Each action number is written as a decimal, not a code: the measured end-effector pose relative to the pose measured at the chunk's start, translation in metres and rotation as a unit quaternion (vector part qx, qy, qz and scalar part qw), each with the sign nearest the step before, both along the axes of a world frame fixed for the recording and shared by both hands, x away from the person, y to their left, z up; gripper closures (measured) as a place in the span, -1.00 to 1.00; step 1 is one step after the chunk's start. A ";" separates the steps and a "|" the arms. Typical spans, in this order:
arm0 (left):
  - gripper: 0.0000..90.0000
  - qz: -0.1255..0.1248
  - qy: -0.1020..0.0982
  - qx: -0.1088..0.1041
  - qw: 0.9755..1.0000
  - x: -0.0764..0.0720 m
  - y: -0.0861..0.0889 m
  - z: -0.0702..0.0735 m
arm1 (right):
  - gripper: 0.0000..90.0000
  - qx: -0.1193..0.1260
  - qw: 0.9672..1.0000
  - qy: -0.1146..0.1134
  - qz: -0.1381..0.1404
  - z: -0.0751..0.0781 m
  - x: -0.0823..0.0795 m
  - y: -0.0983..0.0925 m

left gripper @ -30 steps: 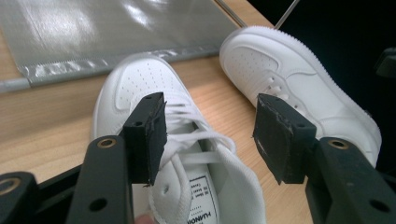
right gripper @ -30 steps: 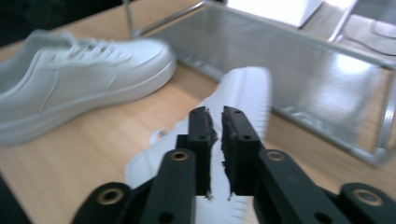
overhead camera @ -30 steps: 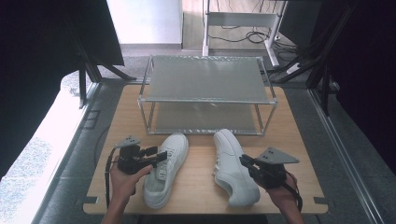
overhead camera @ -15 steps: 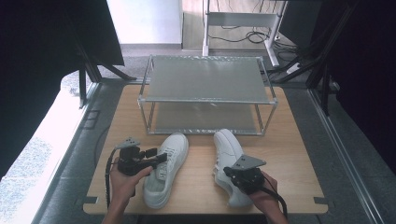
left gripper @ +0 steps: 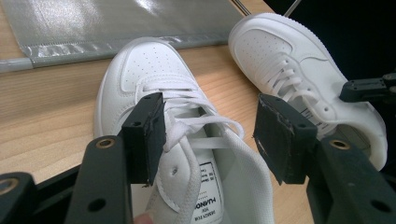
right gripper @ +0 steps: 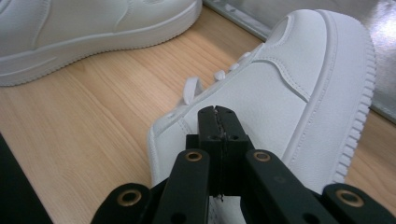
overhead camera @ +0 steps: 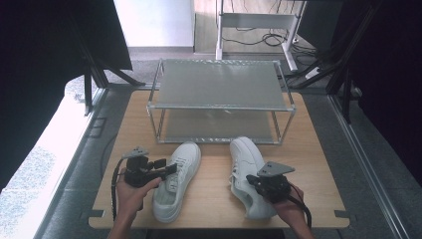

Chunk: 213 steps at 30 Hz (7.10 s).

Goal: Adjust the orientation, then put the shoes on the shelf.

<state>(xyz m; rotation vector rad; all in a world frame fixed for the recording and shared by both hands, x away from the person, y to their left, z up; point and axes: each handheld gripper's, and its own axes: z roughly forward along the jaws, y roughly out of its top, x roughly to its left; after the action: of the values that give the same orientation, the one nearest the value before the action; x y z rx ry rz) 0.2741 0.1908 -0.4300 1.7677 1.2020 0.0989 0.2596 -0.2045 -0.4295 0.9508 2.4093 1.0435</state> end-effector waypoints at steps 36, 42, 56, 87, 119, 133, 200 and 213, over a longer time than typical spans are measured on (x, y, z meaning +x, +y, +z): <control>-0.05 0.001 0.000 -0.001 1.000 0.000 0.003 0.001 | 0.72 0.054 0.994 -0.050 -0.074 0.021 -0.002 -0.067; -0.04 0.000 0.000 0.000 1.000 0.000 0.003 -0.001 | 0.61 0.062 0.996 -0.050 -0.046 0.020 -0.004 -0.054; 0.10 0.016 -0.006 0.045 0.999 -0.002 0.010 -0.001 | 0.34 0.067 0.994 -0.054 -0.073 0.014 0.000 -0.057; 0.37 0.025 0.016 0.192 0.981 -0.002 -0.026 -0.019 | 0.28 0.062 0.993 -0.043 -0.089 0.007 0.004 -0.059; 0.67 0.059 0.026 0.179 0.982 0.004 -0.023 -0.031 | 0.37 -0.073 0.982 0.038 -0.172 -0.025 0.064 -0.072; 0.71 0.068 0.027 0.185 0.980 0.006 -0.026 -0.033 | 0.73 -0.081 0.975 0.054 -0.201 -0.036 0.072 -0.071; 0.86 0.059 -0.101 -0.098 0.988 -0.012 0.003 0.035 | 0.93 0.290 0.942 -0.020 -0.169 0.031 0.032 -0.103; 0.86 0.052 -0.145 -0.140 0.978 0.003 -0.006 0.076 | 0.93 0.330 0.931 -0.046 -0.151 0.070 0.046 -0.094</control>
<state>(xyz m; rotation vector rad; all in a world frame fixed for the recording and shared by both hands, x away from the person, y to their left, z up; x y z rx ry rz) 0.2770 0.1851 -0.3542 1.3906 1.0390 0.2305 0.3053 -0.2984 -0.3594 1.3844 1.7585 1.7642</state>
